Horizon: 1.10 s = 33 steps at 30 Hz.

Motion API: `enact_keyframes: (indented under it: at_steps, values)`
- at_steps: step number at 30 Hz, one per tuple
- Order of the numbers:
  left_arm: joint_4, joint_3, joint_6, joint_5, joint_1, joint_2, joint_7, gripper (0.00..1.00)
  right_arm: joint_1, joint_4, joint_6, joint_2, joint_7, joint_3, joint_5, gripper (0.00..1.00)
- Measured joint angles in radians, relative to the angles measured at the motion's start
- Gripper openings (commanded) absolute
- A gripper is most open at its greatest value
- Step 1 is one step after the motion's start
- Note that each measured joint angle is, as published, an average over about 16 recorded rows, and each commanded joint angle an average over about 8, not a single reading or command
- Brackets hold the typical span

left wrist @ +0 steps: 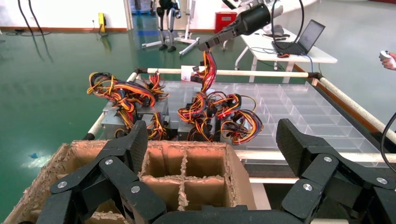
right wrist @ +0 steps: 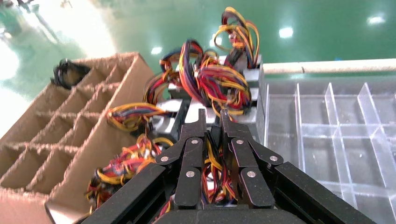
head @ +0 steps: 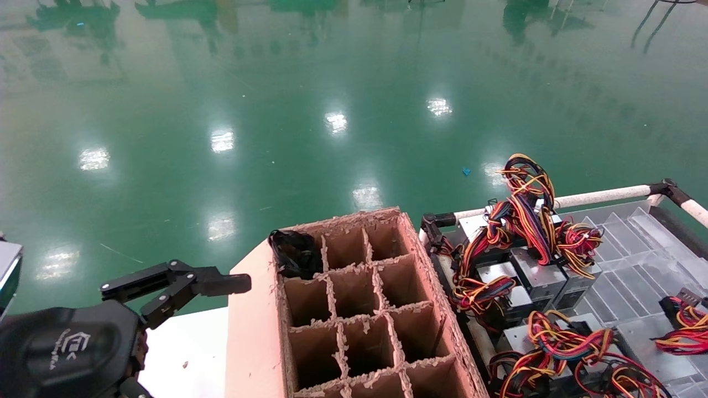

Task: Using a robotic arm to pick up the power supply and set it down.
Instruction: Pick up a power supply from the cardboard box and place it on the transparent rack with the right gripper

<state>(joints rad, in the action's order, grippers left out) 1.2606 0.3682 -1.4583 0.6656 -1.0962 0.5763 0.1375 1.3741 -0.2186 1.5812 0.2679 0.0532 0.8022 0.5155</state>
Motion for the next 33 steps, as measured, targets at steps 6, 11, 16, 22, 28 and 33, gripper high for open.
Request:
enact_keyframes:
  at_steps: [6,11,16,22,28,33]
  values:
    - [0.000,0.000,0.000,0.000,0.000,0.000,0.000,1.00,-0.051,0.012,-0.002,0.007,-0.010,-0.014,-0.054,0.00]
    - [0.000,0.000,0.000,0.000,0.000,0.000,0.000,1.00,-0.086,0.023,-0.006,0.015,-0.019,-0.020,-0.084,0.00]
    - [0.000,0.000,0.000,0.000,0.000,0.000,0.000,1.00,-0.112,0.036,-0.012,0.027,-0.028,-0.023,-0.101,0.00]
    - [0.000,0.000,0.000,0.000,0.000,0.000,0.000,1.00,-0.128,0.060,-0.020,0.047,-0.038,-0.025,-0.113,0.03]
    - [0.000,0.000,0.000,0.000,0.000,0.000,0.000,1.00,-0.137,0.083,-0.024,0.067,-0.042,-0.027,-0.122,0.74]
    - [0.000,0.000,0.000,0.000,0.000,0.000,0.000,1.00,-0.140,0.094,-0.023,0.077,-0.042,-0.030,-0.128,1.00]
